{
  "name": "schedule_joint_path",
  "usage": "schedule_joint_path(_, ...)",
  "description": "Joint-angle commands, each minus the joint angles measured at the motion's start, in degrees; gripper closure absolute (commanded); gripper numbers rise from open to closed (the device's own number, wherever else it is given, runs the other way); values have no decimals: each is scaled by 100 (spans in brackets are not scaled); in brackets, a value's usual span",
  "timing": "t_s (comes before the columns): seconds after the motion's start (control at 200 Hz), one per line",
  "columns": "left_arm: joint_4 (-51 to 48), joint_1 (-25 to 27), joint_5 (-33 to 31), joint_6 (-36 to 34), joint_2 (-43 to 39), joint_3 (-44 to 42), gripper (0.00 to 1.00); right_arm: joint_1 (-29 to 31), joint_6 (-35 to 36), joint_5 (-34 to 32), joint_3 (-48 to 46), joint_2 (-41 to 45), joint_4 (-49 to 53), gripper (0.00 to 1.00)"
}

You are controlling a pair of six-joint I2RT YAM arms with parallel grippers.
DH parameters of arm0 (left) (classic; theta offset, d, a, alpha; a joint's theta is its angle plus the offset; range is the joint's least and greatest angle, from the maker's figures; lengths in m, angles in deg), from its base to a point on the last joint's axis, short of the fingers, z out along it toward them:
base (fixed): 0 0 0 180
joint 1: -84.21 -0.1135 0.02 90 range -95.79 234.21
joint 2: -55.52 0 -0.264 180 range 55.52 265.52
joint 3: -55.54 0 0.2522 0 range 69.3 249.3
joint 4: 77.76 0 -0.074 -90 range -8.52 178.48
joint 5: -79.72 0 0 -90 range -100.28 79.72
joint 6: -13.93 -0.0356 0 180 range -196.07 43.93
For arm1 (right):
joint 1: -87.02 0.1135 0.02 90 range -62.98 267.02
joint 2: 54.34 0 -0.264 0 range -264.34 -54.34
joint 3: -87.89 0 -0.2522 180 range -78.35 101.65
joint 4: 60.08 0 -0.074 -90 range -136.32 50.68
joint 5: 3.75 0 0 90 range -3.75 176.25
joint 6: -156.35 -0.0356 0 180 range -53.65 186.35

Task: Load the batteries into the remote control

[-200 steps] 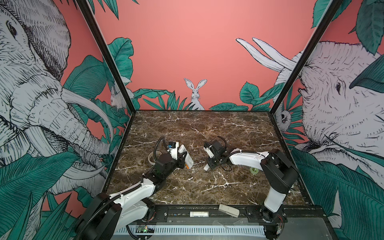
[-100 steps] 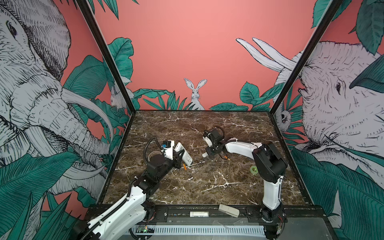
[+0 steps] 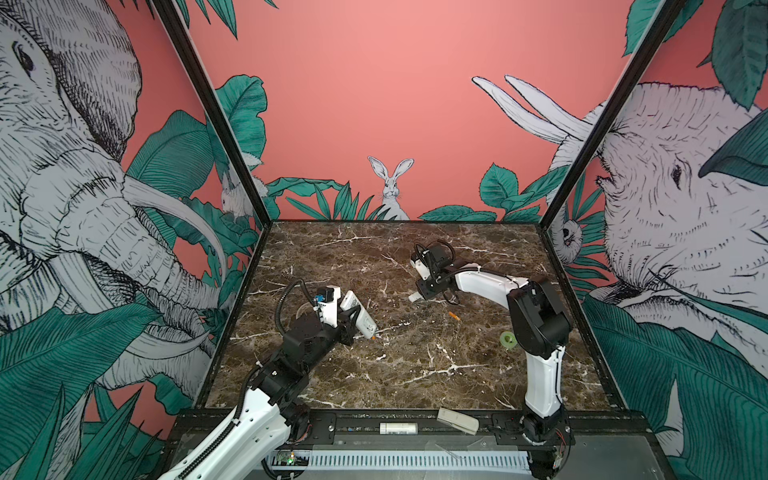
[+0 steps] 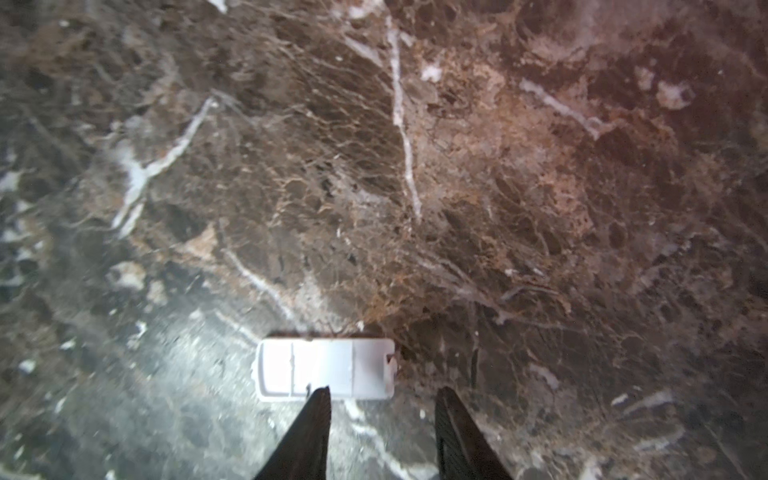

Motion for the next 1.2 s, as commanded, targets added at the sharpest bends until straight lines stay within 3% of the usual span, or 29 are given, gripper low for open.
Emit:
schedule_joint_path(0.0, -691, 22, -336, -281, -201, 385, 99, 184, -151, 223, -275, 627, -216, 54)
schedule_joint_path(0.31, -1911, 20, -1219, -710, -692, 703, 100, 974, -760, -67, -969, 1204, -222, 48)
schedule_joint_path(0.6, -2078, 16, -1163, -864, -798, 752, 100, 983, -966, -337, -1482, 1630, 4, 46)
schedule_joint_path(0.75, -2057, 23, -1220, -857, -794, 734, 100, 1051, -947, -17, -1572, 1680, 11, 45)
schedule_joint_path(1.195, -2657, 22, -2017, -682, -1018, 844, 100, 2209, -1354, 185, -580, 713, -147, 40)
